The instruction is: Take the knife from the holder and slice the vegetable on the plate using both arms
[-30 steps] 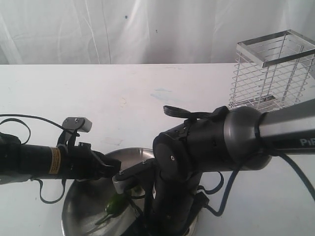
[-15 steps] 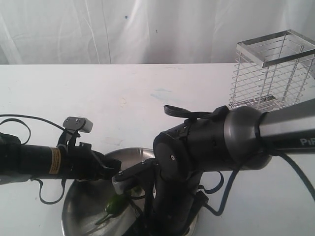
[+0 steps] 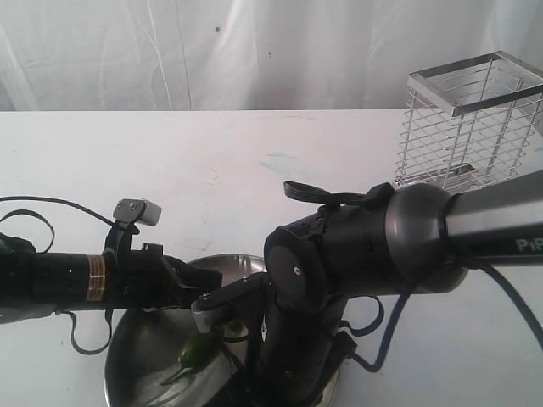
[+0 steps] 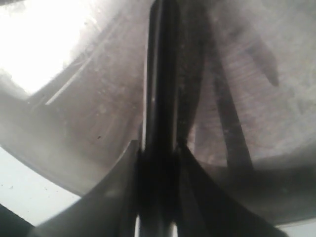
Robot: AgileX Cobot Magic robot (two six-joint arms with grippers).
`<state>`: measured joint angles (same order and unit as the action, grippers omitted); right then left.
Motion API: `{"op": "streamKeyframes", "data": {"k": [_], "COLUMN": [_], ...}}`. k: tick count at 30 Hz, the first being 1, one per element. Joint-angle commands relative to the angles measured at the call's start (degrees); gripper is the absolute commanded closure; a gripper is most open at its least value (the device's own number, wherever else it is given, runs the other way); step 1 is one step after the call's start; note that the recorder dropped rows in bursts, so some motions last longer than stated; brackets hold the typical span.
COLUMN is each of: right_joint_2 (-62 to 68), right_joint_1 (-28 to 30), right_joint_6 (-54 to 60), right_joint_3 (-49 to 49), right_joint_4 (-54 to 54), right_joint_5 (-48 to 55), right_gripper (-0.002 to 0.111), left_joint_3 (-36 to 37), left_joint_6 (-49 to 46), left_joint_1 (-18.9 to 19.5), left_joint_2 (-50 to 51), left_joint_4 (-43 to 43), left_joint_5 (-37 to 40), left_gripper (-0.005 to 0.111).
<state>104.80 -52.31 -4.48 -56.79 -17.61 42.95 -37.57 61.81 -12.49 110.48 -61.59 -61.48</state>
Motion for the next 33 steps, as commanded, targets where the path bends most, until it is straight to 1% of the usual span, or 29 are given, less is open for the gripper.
{"op": "streamKeyframes", "data": {"k": [1, 6, 11, 14, 19, 23, 27, 29, 31, 33], "right_joint_2": [-0.1, -0.1, -0.1, -0.1, -0.1, -0.1, -0.1, -0.1, -0.1, -0.1], "right_joint_1": [0.4, 0.4, 0.4, 0.4, 0.4, 0.4, 0.4, 0.4, 0.4, 0.4], "right_joint_6": [0.8, 0.8, 0.2, -0.3, -0.3, -0.3, -0.3, -0.3, -0.3, -0.3], "right_joint_3": [0.2, 0.2, 0.2, 0.2, 0.2, 0.2, 0.2, 0.2, 0.2, 0.2], "right_joint_4": [-0.8, -0.8, -0.8, -0.5, -0.5, -0.6, -0.4, -0.4, -0.4, -0.4], "right_joint_5": [0.5, 0.2, -0.5, -0.6, 5.5, 10.3, 8.2, 5.8, 3.8, 3.1], "right_gripper": [0.108, 0.108, 0.108, 0.108, 0.108, 0.108, 0.108, 0.108, 0.108, 0.108], "left_joint_3": [0.3, 0.3, 0.3, 0.5, 0.1, -0.5, -0.5, -0.5, -0.5, -1.0], "left_joint_6": [1.3, 4.7, 12.2, 14.8, 14.8, 14.8, 14.8, 14.7, 14.0, 12.7], "left_joint_1": [-0.3, -0.3, -0.3, -0.3, -0.3, -0.3, -0.3, -0.3, -0.3, -0.2], "left_joint_2": [-0.1, -0.1, -0.1, -0.1, -0.1, -0.1, -0.1, -0.1, -0.1, -0.5], "left_joint_4": [-4.4, -4.9, -11.7, -12.1, -12.1, -12.1, -11.8, -11.3, -10.2, -9.2], "left_joint_5": [3.8, 11.7, 19.5, 20.9, 16.2, 15.6, 15.5, 14.2, 11.1, 5.9], "left_gripper": [0.107, 0.107, 0.107, 0.107, 0.107, 0.107, 0.107, 0.107, 0.107, 0.107]}}
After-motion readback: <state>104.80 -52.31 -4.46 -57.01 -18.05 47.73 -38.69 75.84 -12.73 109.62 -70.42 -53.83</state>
